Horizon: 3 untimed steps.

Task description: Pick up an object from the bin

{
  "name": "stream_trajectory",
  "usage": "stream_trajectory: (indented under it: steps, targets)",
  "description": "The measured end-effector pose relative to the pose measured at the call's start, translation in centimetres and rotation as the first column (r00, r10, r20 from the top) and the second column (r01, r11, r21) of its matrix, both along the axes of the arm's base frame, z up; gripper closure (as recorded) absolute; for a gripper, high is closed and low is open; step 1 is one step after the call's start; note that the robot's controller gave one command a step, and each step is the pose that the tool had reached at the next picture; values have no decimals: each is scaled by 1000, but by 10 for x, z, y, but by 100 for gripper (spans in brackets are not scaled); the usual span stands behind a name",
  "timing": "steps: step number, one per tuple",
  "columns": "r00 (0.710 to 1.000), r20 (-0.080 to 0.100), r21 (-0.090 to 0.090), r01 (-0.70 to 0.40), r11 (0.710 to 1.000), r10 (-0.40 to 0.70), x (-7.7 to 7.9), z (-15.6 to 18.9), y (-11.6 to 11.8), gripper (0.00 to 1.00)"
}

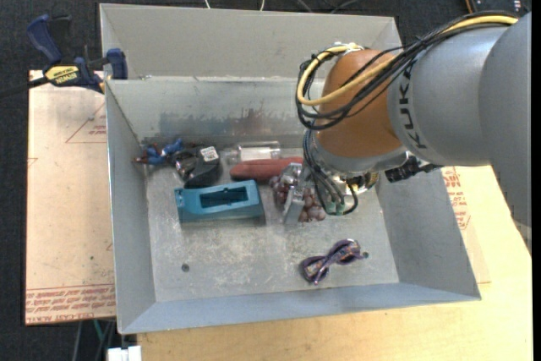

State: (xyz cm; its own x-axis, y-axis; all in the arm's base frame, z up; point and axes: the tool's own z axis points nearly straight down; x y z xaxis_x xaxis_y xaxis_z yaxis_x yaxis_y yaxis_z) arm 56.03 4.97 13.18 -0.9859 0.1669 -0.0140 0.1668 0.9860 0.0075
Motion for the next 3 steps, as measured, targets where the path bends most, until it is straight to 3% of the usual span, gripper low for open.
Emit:
stream_trajectory:
  steps: [1, 2, 3]
  targets:
    - [927, -1, -6, -375, 927, 375, 0, 3, -12, 100]
    - [923, 1, -5, -384, 923, 384, 8, 2, 0, 100]
    - [974, -1, -2, -225, 974, 225, 6, 10, -2, 100]
